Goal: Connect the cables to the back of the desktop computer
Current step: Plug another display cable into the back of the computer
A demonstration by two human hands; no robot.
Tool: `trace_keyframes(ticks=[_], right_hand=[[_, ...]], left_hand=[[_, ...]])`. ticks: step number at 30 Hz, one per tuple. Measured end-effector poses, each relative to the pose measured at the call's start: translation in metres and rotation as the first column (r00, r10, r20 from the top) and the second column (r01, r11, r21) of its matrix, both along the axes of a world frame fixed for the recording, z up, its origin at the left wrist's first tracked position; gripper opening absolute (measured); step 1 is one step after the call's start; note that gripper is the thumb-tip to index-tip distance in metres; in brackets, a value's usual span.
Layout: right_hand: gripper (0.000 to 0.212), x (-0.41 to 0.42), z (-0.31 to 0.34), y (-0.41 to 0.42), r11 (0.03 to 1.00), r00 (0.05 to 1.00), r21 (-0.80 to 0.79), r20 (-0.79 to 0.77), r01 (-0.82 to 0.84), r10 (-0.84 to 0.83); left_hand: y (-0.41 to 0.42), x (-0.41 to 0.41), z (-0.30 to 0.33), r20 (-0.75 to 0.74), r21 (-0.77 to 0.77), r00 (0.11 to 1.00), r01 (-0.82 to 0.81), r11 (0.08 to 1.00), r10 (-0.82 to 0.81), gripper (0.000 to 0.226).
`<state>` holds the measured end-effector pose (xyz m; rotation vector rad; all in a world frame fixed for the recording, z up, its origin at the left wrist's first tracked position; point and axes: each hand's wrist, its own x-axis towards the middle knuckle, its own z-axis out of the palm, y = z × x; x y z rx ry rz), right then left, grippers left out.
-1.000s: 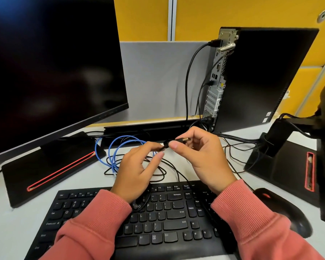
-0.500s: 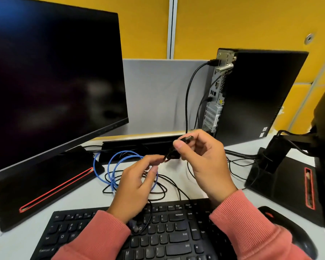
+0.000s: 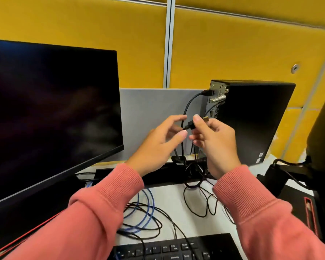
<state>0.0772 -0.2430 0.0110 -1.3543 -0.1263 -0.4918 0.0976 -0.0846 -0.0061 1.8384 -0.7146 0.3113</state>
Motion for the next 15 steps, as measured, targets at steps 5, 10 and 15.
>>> trace_keyframes(ticks=[5, 10, 15], right_hand=[[0.023, 0.02, -0.003, -0.003, 0.998, 0.996, -0.005, -0.07, -0.059, 0.058], [0.026, 0.031, -0.017, -0.013, 0.997, 0.989, 0.02, -0.132, -0.068, 0.07], [0.026, 0.036, -0.03, -0.019, 0.993, 0.986, 0.094, -0.155, 0.072, -0.056]], left_hand=[[-0.015, 0.025, 0.008, 0.066, -0.04, 0.995, -0.065, 0.997, 0.068, 0.014], [-0.024, 0.034, 0.0, 0.024, -0.033, 0.994, -0.105, 0.994, 0.106, 0.011], [-0.029, 0.044, -0.008, -0.021, -0.053, 0.985, -0.172, 0.984, 0.171, 0.015]])
